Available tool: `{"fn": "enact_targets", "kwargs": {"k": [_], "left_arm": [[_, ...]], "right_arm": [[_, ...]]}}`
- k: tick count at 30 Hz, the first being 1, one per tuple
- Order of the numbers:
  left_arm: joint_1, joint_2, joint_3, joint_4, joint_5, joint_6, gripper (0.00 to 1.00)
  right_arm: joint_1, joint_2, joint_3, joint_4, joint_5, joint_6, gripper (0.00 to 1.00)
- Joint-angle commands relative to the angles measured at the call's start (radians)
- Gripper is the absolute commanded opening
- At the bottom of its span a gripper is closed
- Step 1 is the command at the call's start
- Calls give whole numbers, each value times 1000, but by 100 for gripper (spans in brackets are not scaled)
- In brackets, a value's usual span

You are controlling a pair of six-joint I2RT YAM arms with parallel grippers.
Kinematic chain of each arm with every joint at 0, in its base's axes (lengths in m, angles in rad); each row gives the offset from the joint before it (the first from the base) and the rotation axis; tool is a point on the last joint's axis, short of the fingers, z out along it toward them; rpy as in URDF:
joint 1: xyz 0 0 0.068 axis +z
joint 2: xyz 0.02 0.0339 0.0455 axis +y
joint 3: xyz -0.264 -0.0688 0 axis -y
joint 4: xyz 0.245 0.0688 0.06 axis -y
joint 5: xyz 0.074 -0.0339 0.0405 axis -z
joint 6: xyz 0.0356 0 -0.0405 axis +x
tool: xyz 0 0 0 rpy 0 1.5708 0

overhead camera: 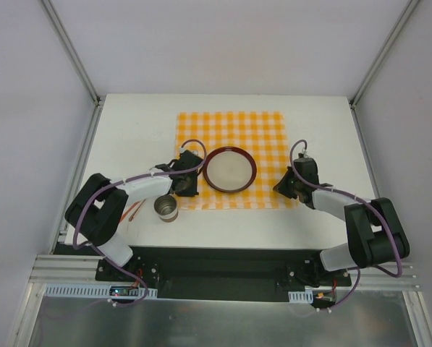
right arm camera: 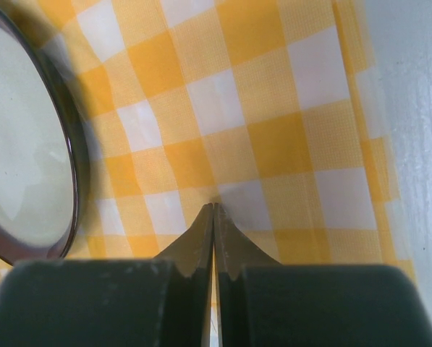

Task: Set the dinner table for one person
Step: Move the napkin to the center of the board.

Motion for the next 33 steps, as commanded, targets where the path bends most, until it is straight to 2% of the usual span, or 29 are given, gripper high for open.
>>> {"fn": "enact_targets", "kwargs": {"k": [1, 5, 7, 9, 12, 13, 16, 21, 26, 33], "left_arm": [[-22, -51, -35, -54, -17, -35, 0], [-28, -57, -38, -54, -19, -35, 0], [-27, -54, -30, -54, -19, -31, 16], [-30, -54, -20, -54, -17, -26, 27], [-30, -59, 14, -55, -17, -13, 30], [-30, -63, 20, -58, -19, -9, 34], [-30, -80, 40, -69, -26, -2, 38], [-28, -92, 74, -88, -49, 12, 40], [-30, -92, 66, -112, -74, 11, 41], [-30, -151, -30, -131, -99, -54, 40]], "right_arm": [[27, -41, -34, -47, 45, 25, 0], [30, -50, -30, -70, 63, 20, 0], [32, -46, 6, -93, 66, 1, 1], [32, -44, 39, -130, 66, -16, 9], [46, -66, 111, -199, 103, -49, 21], [56, -75, 154, -216, 111, -59, 28], [78, -98, 213, -286, 141, -96, 35], [98, -90, 316, -369, 180, -142, 36], [113, -60, 310, -353, 164, -129, 35], [150, -29, 271, -317, 174, -101, 34]]}}
